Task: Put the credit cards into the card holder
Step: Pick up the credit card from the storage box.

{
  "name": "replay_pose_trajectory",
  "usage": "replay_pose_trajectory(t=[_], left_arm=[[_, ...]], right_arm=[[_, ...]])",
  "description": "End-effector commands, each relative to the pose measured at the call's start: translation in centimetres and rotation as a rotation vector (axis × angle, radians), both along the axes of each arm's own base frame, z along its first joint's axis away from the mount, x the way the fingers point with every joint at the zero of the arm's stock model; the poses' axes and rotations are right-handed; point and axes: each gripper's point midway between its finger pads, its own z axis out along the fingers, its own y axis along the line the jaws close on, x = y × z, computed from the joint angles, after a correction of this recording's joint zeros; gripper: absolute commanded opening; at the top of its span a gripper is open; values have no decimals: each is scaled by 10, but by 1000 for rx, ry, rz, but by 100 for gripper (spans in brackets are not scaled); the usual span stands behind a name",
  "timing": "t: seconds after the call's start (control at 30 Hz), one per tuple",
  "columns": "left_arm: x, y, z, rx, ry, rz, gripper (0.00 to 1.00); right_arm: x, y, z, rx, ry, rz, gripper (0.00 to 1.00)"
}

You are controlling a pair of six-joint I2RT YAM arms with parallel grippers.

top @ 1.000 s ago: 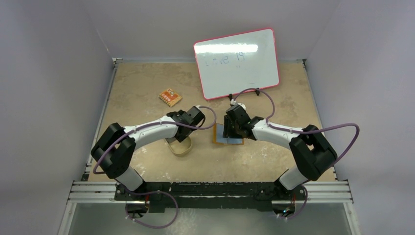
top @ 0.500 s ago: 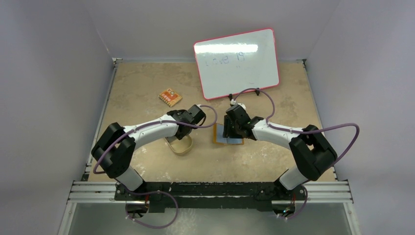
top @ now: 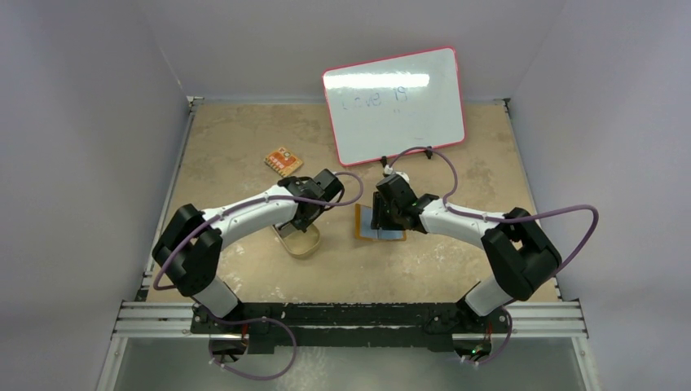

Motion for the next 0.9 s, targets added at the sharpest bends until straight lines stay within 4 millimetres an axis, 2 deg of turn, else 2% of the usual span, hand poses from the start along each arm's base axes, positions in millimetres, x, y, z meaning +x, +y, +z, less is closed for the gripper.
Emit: replay_pose_trajectory(t=[0.0,0.1,0.27,0.4,0.53,0.63,0.77,0.87], left_arm=[[3,-15,25,-120,-39,42,5],[4,-18,36,-164,-70,69,0],[10,-32,62,-330,-162,143,0],[14,-61,92,-580,-227,189,0],[21,-75,112,-718,-269,263,0],[20,-95,125,-855,-252,269,0],[18,-124,154,-1152,-255,309,0],[14,-146,171,-1357,-209,326,0]], right_arm=[[-9,4,6,32,11,26,52],[-9,8,9,51,10,33,52],[-9,10,14,66,4,40,51],[-7,11,19,74,-10,47,51],[-3,8,23,84,-15,47,51],[2,1,28,88,-26,29,51],[10,-17,36,55,-65,-20,51],[14,-19,39,82,-71,-13,49]])
